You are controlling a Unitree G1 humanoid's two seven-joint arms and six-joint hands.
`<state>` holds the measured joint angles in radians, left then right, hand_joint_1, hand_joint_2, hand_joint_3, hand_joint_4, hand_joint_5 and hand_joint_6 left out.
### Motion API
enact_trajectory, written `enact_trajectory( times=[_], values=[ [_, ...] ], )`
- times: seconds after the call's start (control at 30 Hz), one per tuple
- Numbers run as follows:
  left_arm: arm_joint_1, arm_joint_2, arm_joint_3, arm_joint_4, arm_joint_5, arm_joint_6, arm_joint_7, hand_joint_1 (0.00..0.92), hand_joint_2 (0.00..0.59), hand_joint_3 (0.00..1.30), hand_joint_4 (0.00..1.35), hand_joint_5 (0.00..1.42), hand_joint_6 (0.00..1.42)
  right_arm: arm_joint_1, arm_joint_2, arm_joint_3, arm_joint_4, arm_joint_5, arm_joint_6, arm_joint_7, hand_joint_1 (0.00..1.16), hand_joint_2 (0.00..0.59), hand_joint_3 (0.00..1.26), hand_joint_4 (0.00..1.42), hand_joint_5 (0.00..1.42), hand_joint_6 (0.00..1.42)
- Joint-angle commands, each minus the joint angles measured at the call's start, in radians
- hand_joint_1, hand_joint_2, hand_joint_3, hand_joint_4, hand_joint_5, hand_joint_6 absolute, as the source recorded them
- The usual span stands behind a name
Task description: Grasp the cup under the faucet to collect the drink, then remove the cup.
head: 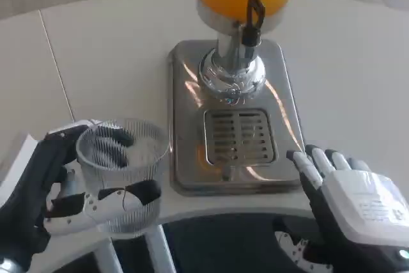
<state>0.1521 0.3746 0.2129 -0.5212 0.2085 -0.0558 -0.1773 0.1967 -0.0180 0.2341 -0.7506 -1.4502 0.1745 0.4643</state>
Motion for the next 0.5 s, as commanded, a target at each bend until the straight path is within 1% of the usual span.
enact_trajectory(
  times=[0.03, 0.2, 0.3, 0.5],
  values=[
    [-0.026, 0.014, -0.029, 0.024, 0.010, -0.055, -0.008, 0.549, 0.040, 0.95, 1.18, 1.41, 1.42, 0.016, -0.022, -0.013, 0.003, 0.037, -0.012, -0.012, 0.57, 0.465, 0.08, 0.00, 0.00, 0.00],
    [-0.041, 0.022, -0.057, 0.040, 0.011, -0.078, -0.013, 0.552, 0.041, 0.95, 1.18, 1.40, 1.42, 0.027, -0.035, -0.013, 0.001, 0.058, -0.013, -0.009, 0.57, 0.465, 0.08, 0.00, 0.00, 0.00],
    [-0.042, 0.019, -0.072, 0.042, 0.013, -0.084, -0.013, 0.552, 0.042, 0.95, 1.18, 1.41, 1.42, 0.031, -0.031, -0.010, -0.018, 0.058, -0.010, 0.002, 0.57, 0.465, 0.08, 0.00, 0.00, 0.00],
    [-0.030, 0.008, -0.088, 0.045, 0.008, -0.081, -0.007, 0.553, 0.042, 0.95, 1.18, 1.41, 1.42, 0.006, -0.026, -0.009, -0.007, 0.041, -0.004, 0.010, 0.57, 0.465, 0.08, 0.00, 0.00, 0.00]
  ],
)
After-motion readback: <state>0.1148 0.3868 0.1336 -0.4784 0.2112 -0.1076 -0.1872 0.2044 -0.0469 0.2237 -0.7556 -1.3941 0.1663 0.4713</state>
